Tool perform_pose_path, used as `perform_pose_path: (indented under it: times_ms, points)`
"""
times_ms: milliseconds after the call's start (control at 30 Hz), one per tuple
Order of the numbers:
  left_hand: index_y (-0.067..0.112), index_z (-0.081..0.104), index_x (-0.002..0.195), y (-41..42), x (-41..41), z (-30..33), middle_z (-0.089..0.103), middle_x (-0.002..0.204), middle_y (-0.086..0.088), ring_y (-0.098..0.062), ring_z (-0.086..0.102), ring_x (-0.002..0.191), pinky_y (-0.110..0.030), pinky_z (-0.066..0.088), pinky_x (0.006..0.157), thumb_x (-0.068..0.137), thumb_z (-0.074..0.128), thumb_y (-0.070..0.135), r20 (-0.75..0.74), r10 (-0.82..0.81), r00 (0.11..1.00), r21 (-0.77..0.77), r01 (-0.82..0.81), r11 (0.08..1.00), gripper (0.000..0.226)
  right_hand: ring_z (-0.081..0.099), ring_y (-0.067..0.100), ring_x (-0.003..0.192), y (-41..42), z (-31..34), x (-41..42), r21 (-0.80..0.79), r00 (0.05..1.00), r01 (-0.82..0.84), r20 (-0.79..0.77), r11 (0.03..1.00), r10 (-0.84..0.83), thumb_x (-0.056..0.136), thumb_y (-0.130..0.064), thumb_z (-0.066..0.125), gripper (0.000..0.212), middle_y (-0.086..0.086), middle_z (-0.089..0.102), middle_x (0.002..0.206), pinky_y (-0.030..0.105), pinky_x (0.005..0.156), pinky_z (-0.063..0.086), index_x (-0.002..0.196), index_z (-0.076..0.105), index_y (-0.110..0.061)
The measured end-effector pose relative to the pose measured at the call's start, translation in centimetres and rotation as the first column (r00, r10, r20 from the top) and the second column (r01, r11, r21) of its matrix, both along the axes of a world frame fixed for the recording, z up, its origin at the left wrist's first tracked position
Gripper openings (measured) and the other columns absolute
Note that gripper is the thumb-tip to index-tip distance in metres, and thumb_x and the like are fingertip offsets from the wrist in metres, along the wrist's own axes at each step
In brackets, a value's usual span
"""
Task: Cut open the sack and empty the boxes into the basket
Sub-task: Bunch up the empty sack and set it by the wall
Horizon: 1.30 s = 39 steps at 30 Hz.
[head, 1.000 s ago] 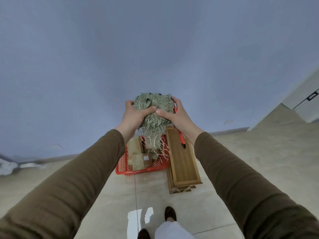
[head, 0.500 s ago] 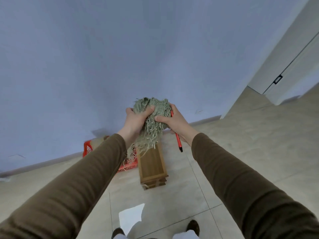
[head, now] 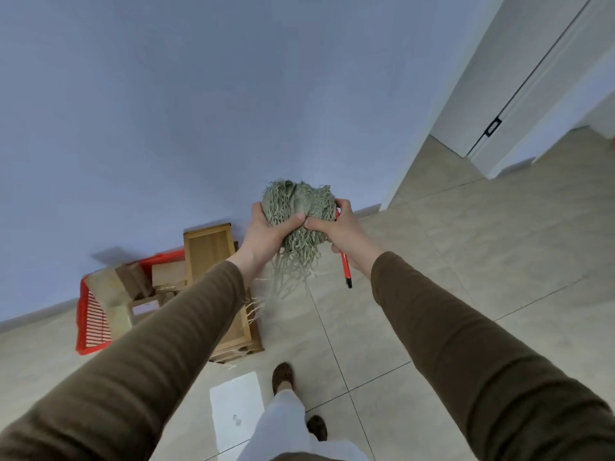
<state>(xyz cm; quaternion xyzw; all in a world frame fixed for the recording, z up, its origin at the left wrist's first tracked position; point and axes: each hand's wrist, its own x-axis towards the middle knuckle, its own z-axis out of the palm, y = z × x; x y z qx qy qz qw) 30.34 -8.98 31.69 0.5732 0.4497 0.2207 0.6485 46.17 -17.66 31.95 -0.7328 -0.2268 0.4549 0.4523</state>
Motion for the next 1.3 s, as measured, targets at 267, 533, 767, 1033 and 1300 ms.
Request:
perform_pose_path:
  times_ms: [267, 533, 767, 1033, 1300]
  points:
    - [0.022, 0.036, 0.131, 4.7, 9.7, -5.5, 0.062, 0.120, 0.010, -0.009, 0.066, 0.110, -0.020, 0.057, 0.093, 0.083, 0.088, 0.037, -0.039, -0.018, 0.999, -0.025, 0.017, 1.000, 0.072, 0.057, 0.020, 0.108, 3.9, -4.0, 9.1, -0.023, 0.999, -0.003, -0.047, 1.000, 0.002, 0.083, -0.041, 0.085, 0.078, 0.003, 0.060, 0.138, 0.027, 0.057, 0.036, 0.145, 0.039, -0.029]
    - [0.025, 0.040, 0.130, 8.1, 18.2, -11.2, 0.066, 0.121, 0.008, -0.012, 0.067, 0.111, -0.029, 0.056, 0.092, 0.076, 0.091, 0.042, -0.047, 0.025, 0.999, -0.130, -0.031, 0.991, 0.076, 0.064, 0.012, 0.108, 7.2, -9.2, 17.7, -0.055, 0.992, -0.002, -0.127, 0.998, -0.005, 0.082, -0.037, 0.086, 0.066, -0.008, 0.068, 0.124, 0.030, 0.068, 0.044, 0.133, 0.044, -0.037]
    - [0.029, 0.050, 0.120, 9.0, 26.0, -18.1, 0.072, 0.119, 0.002, -0.017, 0.074, 0.108, -0.027, 0.063, 0.083, 0.073, 0.095, 0.033, -0.090, 0.171, 0.981, -0.210, -0.187, 0.960, 0.065, 0.064, 0.005, 0.100, 9.7, -16.6, 26.4, -0.089, 0.990, -0.096, -0.114, 0.991, 0.085, 0.081, -0.036, 0.088, 0.071, -0.009, 0.068, 0.123, 0.014, 0.058, 0.044, 0.138, 0.044, -0.034]
    - [0.021, 0.041, 0.129, 10.4, 33.9, -28.0, 0.067, 0.122, -0.001, -0.014, 0.070, 0.108, -0.027, 0.060, 0.085, 0.074, 0.095, 0.019, -0.152, 0.291, 0.945, -0.231, -0.320, 0.919, 0.077, 0.064, 0.016, 0.122, 12.7, -28.5, 35.0, -0.107, 0.979, -0.202, -0.057, 0.973, 0.197, 0.077, -0.034, 0.091, 0.081, -0.007, 0.066, 0.133, 0.043, 0.108, 0.050, 0.144, 0.046, -0.031]
    - [0.016, 0.041, 0.134, 13.8, 36.4, -43.3, 0.067, 0.129, -0.009, -0.029, 0.068, 0.119, -0.050, 0.055, 0.107, 0.075, 0.095, 0.023, -0.210, 0.259, 0.943, -0.259, -0.309, 0.915, 0.081, 0.062, -0.023, 0.090, 15.6, -43.2, 37.8, -0.150, 0.970, -0.244, -0.026, 0.958, 0.243, 0.076, -0.042, 0.090, 0.071, -0.029, 0.063, 0.113, 0.014, 0.078, 0.046, 0.130, 0.045, -0.043]
